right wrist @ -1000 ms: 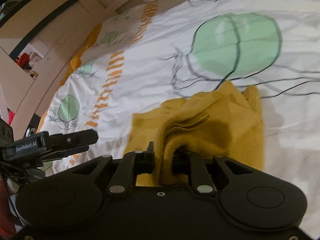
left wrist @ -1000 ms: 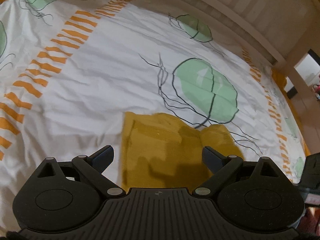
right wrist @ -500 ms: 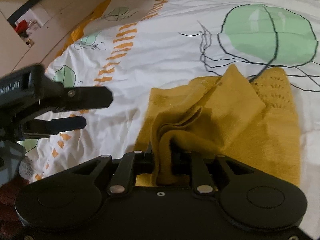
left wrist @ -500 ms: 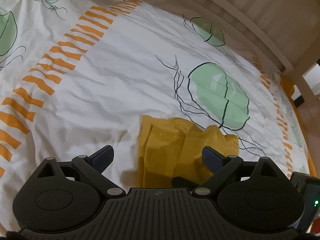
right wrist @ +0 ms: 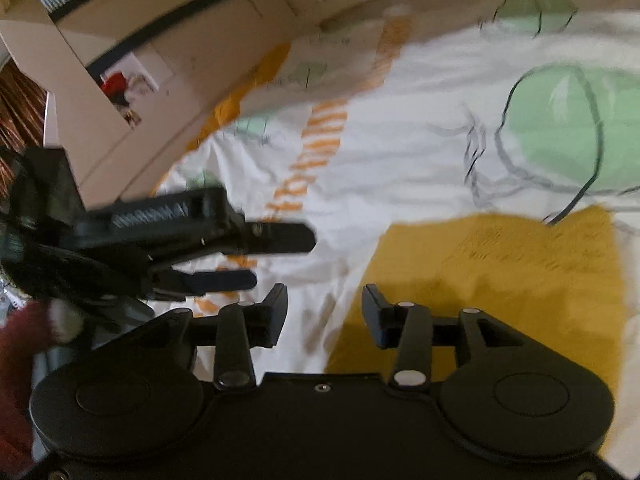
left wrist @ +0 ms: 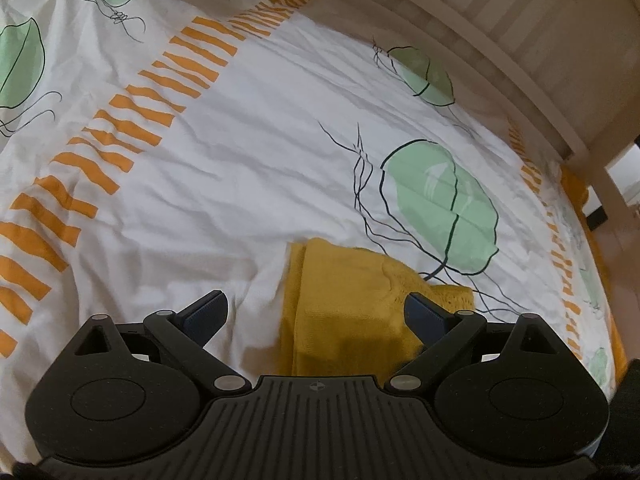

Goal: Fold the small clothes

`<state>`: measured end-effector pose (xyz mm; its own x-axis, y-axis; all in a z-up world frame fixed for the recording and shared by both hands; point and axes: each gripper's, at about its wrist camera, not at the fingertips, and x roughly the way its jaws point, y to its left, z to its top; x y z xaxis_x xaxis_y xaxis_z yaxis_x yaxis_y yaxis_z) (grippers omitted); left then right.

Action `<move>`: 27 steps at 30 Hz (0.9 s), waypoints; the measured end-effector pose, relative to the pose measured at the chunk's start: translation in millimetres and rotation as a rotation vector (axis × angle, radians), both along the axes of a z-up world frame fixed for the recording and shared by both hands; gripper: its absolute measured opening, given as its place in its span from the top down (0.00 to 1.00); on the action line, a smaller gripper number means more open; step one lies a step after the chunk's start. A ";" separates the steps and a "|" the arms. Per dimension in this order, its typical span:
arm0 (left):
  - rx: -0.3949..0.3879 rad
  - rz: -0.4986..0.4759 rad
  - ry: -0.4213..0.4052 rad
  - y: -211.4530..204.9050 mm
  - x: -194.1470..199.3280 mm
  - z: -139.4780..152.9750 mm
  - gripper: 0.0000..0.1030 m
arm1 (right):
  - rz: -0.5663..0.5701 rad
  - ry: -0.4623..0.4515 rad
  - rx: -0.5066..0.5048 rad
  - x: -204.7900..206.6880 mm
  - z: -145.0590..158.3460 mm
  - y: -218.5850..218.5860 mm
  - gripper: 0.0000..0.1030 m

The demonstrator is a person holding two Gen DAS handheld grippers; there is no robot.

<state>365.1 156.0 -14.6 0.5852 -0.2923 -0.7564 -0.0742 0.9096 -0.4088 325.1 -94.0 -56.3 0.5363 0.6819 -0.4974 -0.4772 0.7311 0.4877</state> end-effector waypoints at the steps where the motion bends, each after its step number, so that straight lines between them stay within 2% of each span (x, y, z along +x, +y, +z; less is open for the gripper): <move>1: 0.000 -0.003 0.001 -0.5 0.1 -0.3 0.07 | -0.013 -0.017 -0.005 -4.1 3.0 -8.2 0.48; 3: 0.002 -0.011 0.004 -3.1 0.1 -1.1 0.07 | -0.037 -0.044 -0.026 -12.7 5.1 -21.7 0.44; 9: 0.030 -0.057 0.023 -19.3 0.0 -9.7 0.07 | -0.034 -0.057 -0.127 -36.7 -15.5 -33.2 0.44; 15: 0.065 -0.099 0.048 -30.2 -2.6 -20.3 0.07 | 0.106 -0.022 -0.201 -69.3 -57.3 -2.4 0.44; 21: 0.064 -0.095 0.058 -28.1 -3.3 -22.8 0.07 | 0.186 -0.181 -0.262 -107.1 -54.2 19.2 0.44; 25: 0.062 -0.096 0.060 -28.6 -3.4 -22.7 0.07 | 0.212 -0.277 -0.337 -115.2 -50.2 31.3 0.44; 27: 0.064 -0.100 0.060 -29.0 -3.4 -23.2 0.07 | 0.226 -0.297 -0.368 -112.8 -50.7 36.1 0.45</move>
